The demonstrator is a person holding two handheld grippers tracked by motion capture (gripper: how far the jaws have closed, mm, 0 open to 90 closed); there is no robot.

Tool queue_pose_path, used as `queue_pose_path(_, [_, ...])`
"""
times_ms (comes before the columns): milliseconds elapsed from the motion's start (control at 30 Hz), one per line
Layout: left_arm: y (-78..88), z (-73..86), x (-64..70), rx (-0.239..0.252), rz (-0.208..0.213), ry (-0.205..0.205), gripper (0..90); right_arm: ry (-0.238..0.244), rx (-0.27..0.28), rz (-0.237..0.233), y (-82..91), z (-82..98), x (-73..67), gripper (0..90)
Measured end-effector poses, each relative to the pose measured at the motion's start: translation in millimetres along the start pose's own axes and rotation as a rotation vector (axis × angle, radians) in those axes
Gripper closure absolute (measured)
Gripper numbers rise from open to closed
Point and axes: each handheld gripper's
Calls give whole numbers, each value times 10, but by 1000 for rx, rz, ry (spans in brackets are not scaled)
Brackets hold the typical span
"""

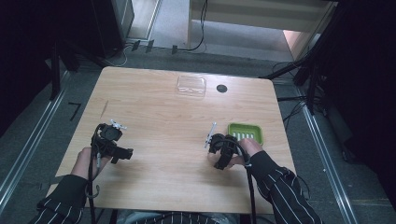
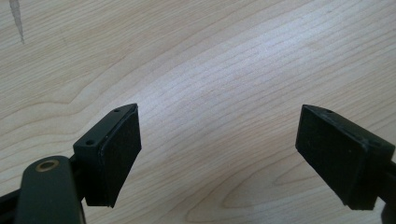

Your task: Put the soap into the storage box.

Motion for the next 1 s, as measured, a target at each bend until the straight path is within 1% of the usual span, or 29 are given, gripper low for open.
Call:
queue_pose_path(100, [2, -1, 1, 2, 0, 2, 148, -17, 0, 5, 29, 16, 8, 333])
queue_pose_path(167, [3, -1, 1, 1, 0, 0, 148, -12, 4, 10, 39, 31, 25, 333])
queue_pose_path(300, [3, -1, 2, 0, 0, 0, 148, -19, 4, 19, 60, 53, 36, 333])
queue_pose_path(400, [1, -1, 2, 0, 0, 0, 148, -10, 8, 22, 76, 69, 53, 333])
queue_pose_path(533, [2, -1, 0, 0, 1, 1, 148, -28, 6, 28, 102, 90, 69, 333])
queue_pose_path(600, [1, -1, 0, -1, 1, 1, 148, -22, 8, 33, 116, 100, 82, 333])
queue_pose_path(700, [1, -2, 1, -4, 2, -1, 148, -34, 8, 36, 137, 115, 94, 333])
queue_pose_path(767, [0, -3, 2, -3, 3, -3, 148, -27, 8, 38, 149, 124, 103, 333])
queue_pose_path(933, [0, -3, 2, -3, 3, -2, 148, -31, 14, 45, 174, 139, 122, 333])
queue_pose_path(1000, [1, -3, 2, -2, 2, 0, 148, -40, 11, 47, 183, 148, 130, 333])
Point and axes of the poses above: each handheld gripper's, and its own axes: y roughly backward along the jaws, z roughly out of its underside, x roughly to its right, and after that the axes turned 8 degrees about x, right-handed
